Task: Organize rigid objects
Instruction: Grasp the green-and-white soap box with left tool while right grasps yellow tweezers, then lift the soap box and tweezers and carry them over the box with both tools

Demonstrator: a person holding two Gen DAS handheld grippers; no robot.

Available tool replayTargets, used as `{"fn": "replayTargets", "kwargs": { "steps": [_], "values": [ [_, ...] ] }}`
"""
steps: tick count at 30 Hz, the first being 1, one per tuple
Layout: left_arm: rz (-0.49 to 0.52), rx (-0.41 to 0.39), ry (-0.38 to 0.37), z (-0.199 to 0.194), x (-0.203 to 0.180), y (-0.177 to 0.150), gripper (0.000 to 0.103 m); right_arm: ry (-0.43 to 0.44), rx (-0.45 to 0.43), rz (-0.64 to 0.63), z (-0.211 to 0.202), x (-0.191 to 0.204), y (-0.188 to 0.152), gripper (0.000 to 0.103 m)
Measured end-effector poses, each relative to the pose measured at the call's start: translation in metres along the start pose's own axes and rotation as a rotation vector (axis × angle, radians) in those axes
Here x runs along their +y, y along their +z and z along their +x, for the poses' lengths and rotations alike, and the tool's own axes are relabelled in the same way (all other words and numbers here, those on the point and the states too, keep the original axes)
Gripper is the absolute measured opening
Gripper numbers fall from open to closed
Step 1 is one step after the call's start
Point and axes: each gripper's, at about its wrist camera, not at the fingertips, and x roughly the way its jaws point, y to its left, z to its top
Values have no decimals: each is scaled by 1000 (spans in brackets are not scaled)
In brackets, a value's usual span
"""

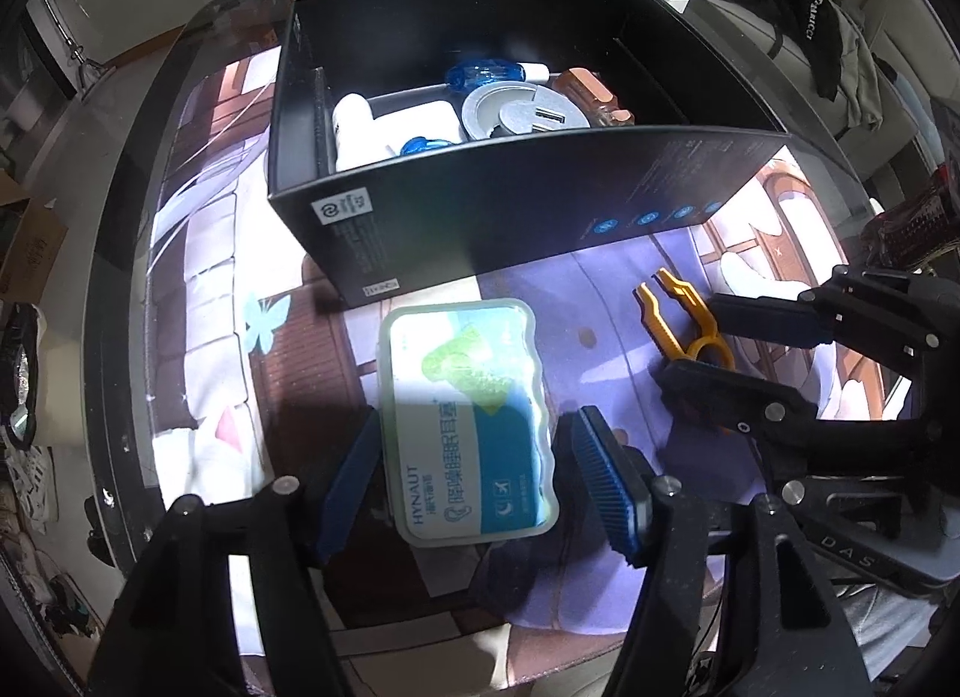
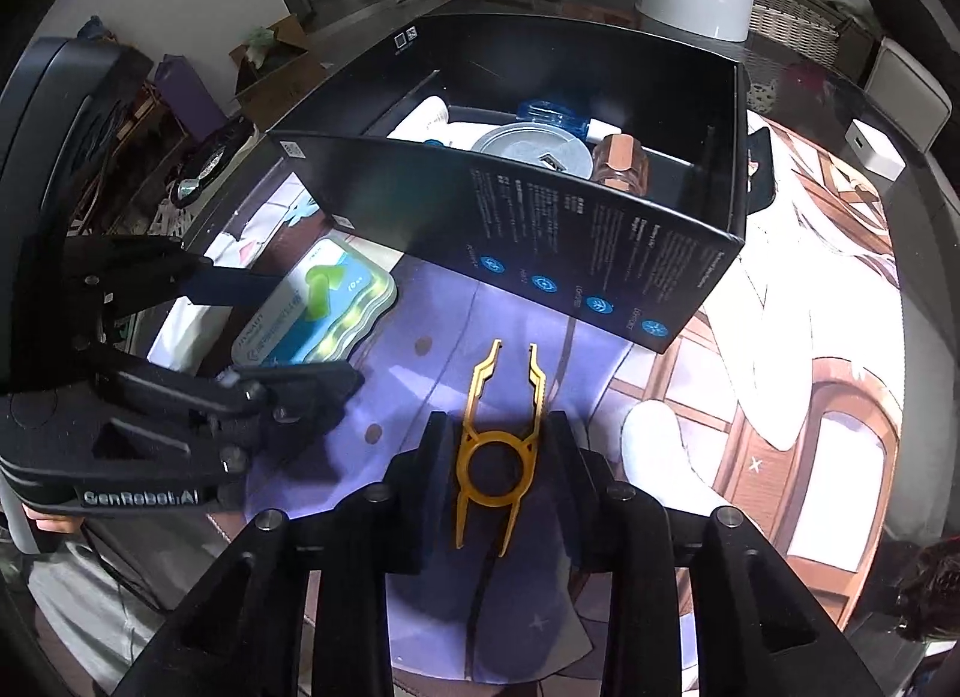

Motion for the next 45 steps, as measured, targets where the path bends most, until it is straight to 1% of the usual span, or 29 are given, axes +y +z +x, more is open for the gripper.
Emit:
{"fn": "replayTargets", "kwargs": {
  "steps": [1,2,3,4,5,11,15,16,19,23,26,31,34,37,40,42,43,45],
  "values": [
    [5,0,9,1,-2,0,62,-4,-4,-3,1,1,0,33],
    [12,-2,21,1,-3,1,56,-6,-8,-5,2,2,1,33],
    [19,-4,33,0,-4,1,55,-10,-10,-6,3,3,2,33],
    [20,-3,29,0,-4,2,55,-16,-11,-9,4,4,2,31],
    [18,-2,27,1,-5,3,55,-23,-12,-16,4,4,2,27],
    [21,-7,23,-2,-7,4,55,-20,-21,-29,2,7,-2,26],
    [26,-63,24,-16,-7,3,55,-11,-49,-30,-4,10,-2,26],
    [18,-88,21,-21,-6,3,54,-9,-60,-27,-6,10,-2,26],
    [24,-130,0,-33,-6,2,54,3,-91,-22,-14,6,-1,26],
    [36,-182,-24,-47,-8,1,54,12,-151,-19,-29,4,-3,26],
    [41,-231,-28,-61,-7,-3,54,17,-215,-24,-44,6,-3,26],
    [21,-379,-20,-91,-5,0,54,12,-334,-28,-68,9,0,26],
    [10,-484,-13,-110,-1,-2,54,20,-432,-15,-89,6,1,26],
    [22,-616,17,-132,-3,-8,54,-17,-566,-22,-114,8,-2,26],
    [30,-723,40,-148,-3,-12,54,-55,-688,-15,-134,10,-10,26],
    [34,-799,53,-159,-3,-18,54,-100,-777,5,-147,10,-19,26],
    [38,-833,59,-164,-3,-20,54,-110,-812,3,-152,12,-22,26],
    [46,-902,77,-175,-3,-27,54,-129,-853,-15,-159,16,-25,26]
  ]
}}
